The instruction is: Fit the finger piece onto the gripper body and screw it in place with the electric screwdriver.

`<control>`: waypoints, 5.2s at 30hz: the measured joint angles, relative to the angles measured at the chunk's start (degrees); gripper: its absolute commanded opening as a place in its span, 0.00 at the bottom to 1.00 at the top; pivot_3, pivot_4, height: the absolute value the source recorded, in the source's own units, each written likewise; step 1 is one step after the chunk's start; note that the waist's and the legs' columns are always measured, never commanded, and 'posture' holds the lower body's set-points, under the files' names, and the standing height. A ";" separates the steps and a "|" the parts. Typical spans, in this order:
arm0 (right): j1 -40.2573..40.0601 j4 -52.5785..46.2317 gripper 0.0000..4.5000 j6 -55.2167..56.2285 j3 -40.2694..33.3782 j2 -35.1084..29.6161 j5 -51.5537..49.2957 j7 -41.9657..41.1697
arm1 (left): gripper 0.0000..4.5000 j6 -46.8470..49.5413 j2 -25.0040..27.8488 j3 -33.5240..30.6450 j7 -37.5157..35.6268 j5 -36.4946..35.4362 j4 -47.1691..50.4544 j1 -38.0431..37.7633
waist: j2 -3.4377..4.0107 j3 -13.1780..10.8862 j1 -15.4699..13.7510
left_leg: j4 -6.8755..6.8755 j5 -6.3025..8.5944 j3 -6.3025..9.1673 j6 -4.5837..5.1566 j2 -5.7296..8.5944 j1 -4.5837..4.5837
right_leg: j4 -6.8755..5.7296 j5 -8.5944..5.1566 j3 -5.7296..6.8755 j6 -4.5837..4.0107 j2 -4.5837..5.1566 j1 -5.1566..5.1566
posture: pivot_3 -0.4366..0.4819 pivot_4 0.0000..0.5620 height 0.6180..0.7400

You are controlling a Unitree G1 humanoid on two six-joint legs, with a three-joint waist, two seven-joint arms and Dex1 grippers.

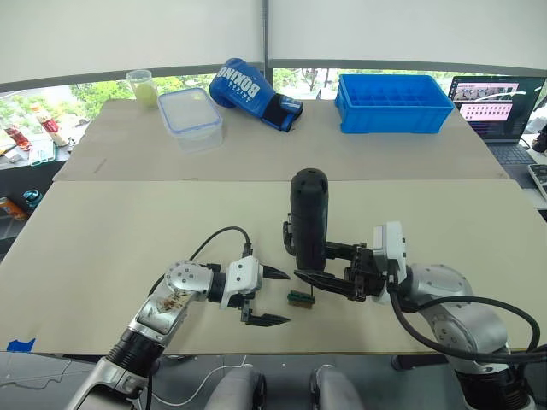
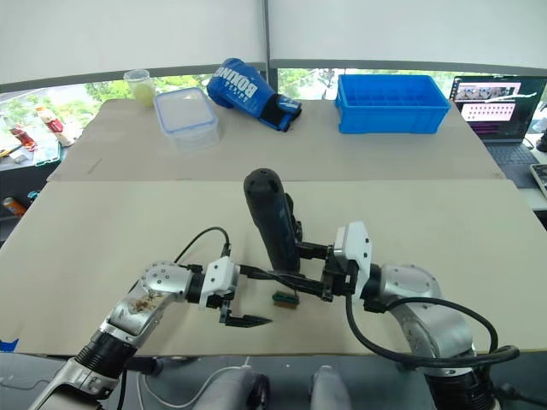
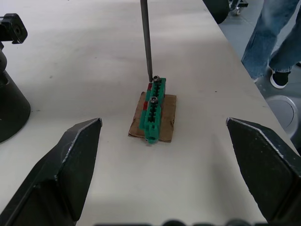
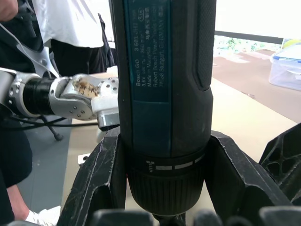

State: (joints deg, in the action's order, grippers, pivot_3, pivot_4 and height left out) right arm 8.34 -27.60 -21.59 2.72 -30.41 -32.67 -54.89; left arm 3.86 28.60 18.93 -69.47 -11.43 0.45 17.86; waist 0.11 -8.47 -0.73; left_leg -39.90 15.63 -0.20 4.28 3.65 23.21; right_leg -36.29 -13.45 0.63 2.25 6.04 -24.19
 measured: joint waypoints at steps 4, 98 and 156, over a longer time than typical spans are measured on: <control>0.00 0.17 0.43 0.14 0.12 0.01 0.04 -0.01 | 1.00 0.00 0.00 0.00 0.16 0.00 0.00 0.00 | 0.00 0.00 0.01 | 0.00 0.00 0.00 0.00 0.00 0.00 | 0.00 0.00 0.00 0.00 0.00 0.00 | 0.48 0.27 1.00; 0.66 -2.22 0.43 -4.90 -1.20 -1.08 -4.57 2.57 | 1.00 -2.39 -1.06 0.30 -2.33 0.23 -3.44 1.76 | -0.01 0.00 -0.03 | -0.02 0.00 0.02 0.01 0.01 0.02 | 0.00 0.00 0.00 0.00 0.00 0.00 | 0.48 0.27 1.00; 0.45 -1.53 0.43 -4.89 -1.19 -1.21 -4.41 1.56 | 1.00 -2.58 -0.58 0.25 -1.96 0.23 -3.44 1.63 | -0.01 0.00 -0.03 | -0.02 0.00 0.02 0.00 0.01 0.01 | 0.00 0.00 0.00 0.00 0.00 0.00 | 0.48 0.27 1.00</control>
State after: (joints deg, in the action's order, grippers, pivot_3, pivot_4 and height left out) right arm 8.79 -29.13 -26.48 1.52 -31.61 -37.08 -53.33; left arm 1.27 28.02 19.18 -71.43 -11.20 -2.99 19.49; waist 0.10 -8.47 -0.76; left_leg -39.92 15.63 -0.18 4.28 3.66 23.22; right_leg -36.29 -13.45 0.64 2.25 6.04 -24.19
